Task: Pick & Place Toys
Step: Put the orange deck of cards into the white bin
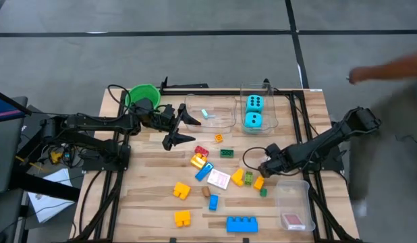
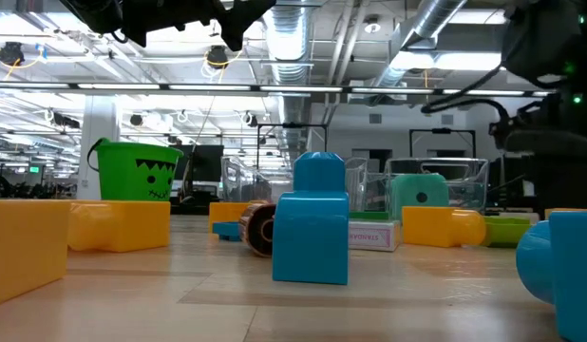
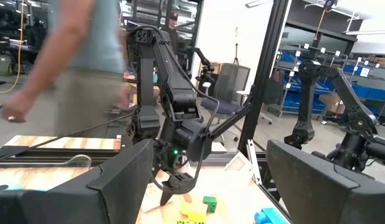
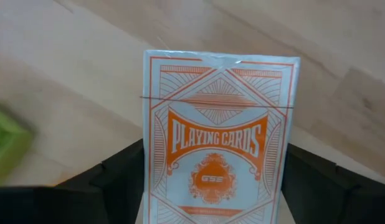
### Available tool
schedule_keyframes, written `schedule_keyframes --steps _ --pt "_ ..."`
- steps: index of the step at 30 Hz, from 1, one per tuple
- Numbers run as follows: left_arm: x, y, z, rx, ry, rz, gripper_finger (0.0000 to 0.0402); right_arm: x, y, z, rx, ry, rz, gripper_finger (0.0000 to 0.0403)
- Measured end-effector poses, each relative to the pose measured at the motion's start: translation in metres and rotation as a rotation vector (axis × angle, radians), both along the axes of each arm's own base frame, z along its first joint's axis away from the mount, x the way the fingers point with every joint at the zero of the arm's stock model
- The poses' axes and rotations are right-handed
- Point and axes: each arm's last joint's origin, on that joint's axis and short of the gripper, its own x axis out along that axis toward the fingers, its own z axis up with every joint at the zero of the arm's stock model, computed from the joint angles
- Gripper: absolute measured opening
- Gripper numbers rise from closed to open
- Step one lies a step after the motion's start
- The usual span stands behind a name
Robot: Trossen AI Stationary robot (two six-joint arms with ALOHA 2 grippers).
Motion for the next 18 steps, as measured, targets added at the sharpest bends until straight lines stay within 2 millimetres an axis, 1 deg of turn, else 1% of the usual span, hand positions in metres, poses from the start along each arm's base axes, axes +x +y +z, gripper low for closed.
schedule_keyframes --steps 5,9,13,18 --pt "0.0 0.0 0.0 0.0 0.0 0.0 0.031 -0.001 -0.002 0.021 -0.03 -0.078 0.016 0.0297" --pt "0.0 0.0 0.0 0.0 0.0 0.0 0.031 -0.007 -0.006 0.042 -0.05 -0.131 0.008 0.0297" --pt "0.0 0.0 0.0 0.0 0.0 0.0 0.031 -0.015 -0.008 0.062 -0.039 -0.2 0.004 0.0297" --pt "0.0 0.0 0.0 0.002 0.0 0.0 0.031 -0.021 -0.009 0.081 -0.004 -0.29 -0.001 0.0297"
